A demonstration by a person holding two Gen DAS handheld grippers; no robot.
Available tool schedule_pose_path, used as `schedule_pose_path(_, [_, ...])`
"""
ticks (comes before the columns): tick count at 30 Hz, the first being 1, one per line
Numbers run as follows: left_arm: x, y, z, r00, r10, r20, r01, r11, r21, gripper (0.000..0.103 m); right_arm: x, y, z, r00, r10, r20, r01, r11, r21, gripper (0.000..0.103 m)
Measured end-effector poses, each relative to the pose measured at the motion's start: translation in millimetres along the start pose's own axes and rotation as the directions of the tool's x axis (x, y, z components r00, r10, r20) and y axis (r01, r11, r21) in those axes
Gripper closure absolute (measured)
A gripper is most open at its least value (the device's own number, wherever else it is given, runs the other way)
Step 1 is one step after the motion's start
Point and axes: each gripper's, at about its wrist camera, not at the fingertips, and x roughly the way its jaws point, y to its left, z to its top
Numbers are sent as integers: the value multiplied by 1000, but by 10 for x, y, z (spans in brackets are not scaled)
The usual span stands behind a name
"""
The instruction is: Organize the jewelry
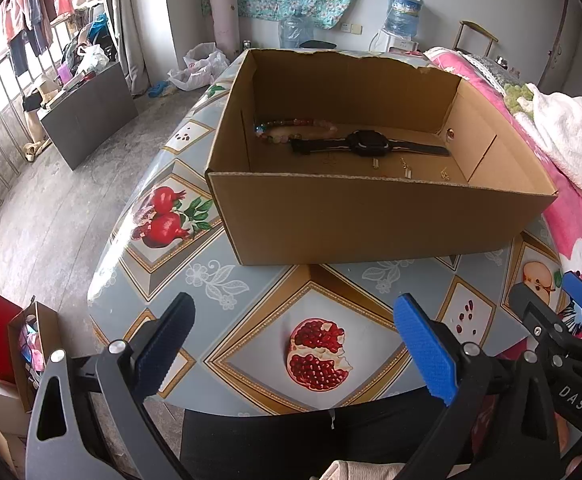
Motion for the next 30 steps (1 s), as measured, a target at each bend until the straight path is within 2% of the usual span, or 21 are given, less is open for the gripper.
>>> schedule_pose_path(30, [-2, 14, -8, 1000, -1, 0, 1, 1000, 0, 5, -13, 10, -11, 1000, 1, -2, -1, 1000, 3, 8])
